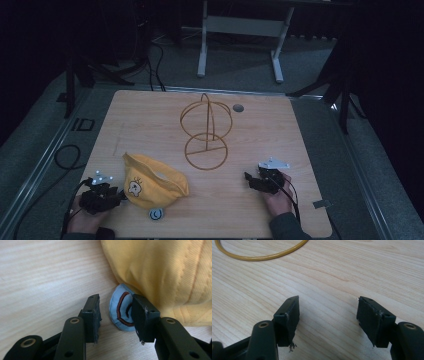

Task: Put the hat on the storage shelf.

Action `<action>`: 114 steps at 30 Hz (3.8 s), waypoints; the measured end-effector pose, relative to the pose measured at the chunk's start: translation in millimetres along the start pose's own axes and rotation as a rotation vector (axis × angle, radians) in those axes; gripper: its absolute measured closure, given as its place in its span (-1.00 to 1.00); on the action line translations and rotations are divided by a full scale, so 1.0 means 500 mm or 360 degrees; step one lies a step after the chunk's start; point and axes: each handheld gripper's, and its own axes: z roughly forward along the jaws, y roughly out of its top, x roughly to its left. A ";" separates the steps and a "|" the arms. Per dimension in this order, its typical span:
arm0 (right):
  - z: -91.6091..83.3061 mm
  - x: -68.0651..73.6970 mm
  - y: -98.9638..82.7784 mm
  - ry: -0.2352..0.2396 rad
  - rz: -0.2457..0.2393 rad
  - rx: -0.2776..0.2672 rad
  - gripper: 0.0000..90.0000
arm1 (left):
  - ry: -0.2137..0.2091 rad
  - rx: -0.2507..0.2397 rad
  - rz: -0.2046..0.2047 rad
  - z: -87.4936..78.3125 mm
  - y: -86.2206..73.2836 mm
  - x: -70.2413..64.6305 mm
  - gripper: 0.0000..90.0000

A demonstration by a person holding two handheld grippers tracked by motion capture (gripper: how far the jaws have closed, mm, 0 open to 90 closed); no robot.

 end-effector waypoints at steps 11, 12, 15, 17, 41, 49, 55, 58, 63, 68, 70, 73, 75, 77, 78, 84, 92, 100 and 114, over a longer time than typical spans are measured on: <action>0.000 0.000 0.000 0.0002 0.0000 0.0001 -0.24 | -0.0043 0.0003 -0.0018 0.005 0.020 -0.002 0.87; 0.000 0.000 0.000 0.0002 0.0000 0.0001 -0.24 | -0.0043 0.0003 -0.0018 0.005 0.020 -0.002 0.89; 0.000 0.000 0.000 0.0002 -0.0001 0.0001 -0.24 | -0.0023 -0.0012 -0.0032 0.010 0.035 0.002 0.92; 0.000 0.000 0.000 0.0002 -0.0001 0.0001 -0.24 | -0.0020 -0.0015 -0.0063 0.017 0.052 0.011 0.92; 0.000 0.000 0.000 0.0003 -0.0004 -0.0001 -0.25 | -0.0163 -0.0257 -0.0183 -0.027 0.205 0.083 0.92; 0.000 0.000 0.000 0.0004 -0.0004 -0.0002 -0.25 | -0.0206 -0.0313 -0.0137 -0.055 0.237 0.065 0.92; 0.000 0.000 0.000 0.0004 -0.0004 -0.0002 -0.25 | -0.0283 -0.0372 -0.0073 -0.089 0.260 0.026 0.92; 0.000 0.000 0.000 0.0004 -0.0002 -0.0003 -0.25 | -0.0303 -0.0386 -0.0058 -0.102 0.262 0.020 0.92; 0.001 0.000 0.000 0.0004 -0.0004 -0.0003 -0.25 | -0.0342 -0.0427 -0.0040 -0.134 0.267 0.008 0.92; 0.001 0.000 0.000 0.0004 -0.0003 -0.0003 -0.25 | -0.0400 -0.0457 0.0014 -0.165 0.277 -0.010 0.91; 0.001 0.000 0.000 0.0004 -0.0004 -0.0003 -0.25 | -0.0423 -0.0466 0.0024 -0.173 0.283 -0.014 0.91; 0.000 0.000 0.000 0.0004 -0.0002 -0.0003 -0.25 | -0.0436 -0.0471 0.0030 -0.180 0.292 -0.018 0.91; 0.000 0.000 0.000 0.0004 0.0000 -0.0002 -0.25 | -0.0410 -0.0460 0.0024 -0.179 0.311 -0.015 0.91; 0.001 0.000 0.000 0.0003 -0.0003 -0.0005 -0.25 | -0.0398 -0.0458 0.0018 -0.176 0.317 -0.013 0.91; 0.001 0.000 0.000 0.0003 -0.0003 -0.0005 -0.25 | -0.0379 -0.0447 0.0018 -0.172 0.324 -0.010 0.91; 0.001 0.000 0.000 0.0003 -0.0004 -0.0004 -0.25 | -0.0219 -0.0364 -0.0002 -0.123 0.367 0.020 0.84; 0.000 0.000 0.000 0.0004 -0.0004 -0.0002 -0.25 | -0.0019 -0.0256 0.0033 -0.082 0.397 0.025 0.48; 0.000 0.000 0.000 0.0004 -0.0005 -0.0002 -0.25 | 0.0121 -0.0232 0.0110 -0.083 0.392 -0.003 0.06; 0.000 0.000 0.000 0.0004 -0.0006 0.0001 -0.26 | 0.0178 -0.0041 0.0125 -0.049 0.381 -0.051 -0.20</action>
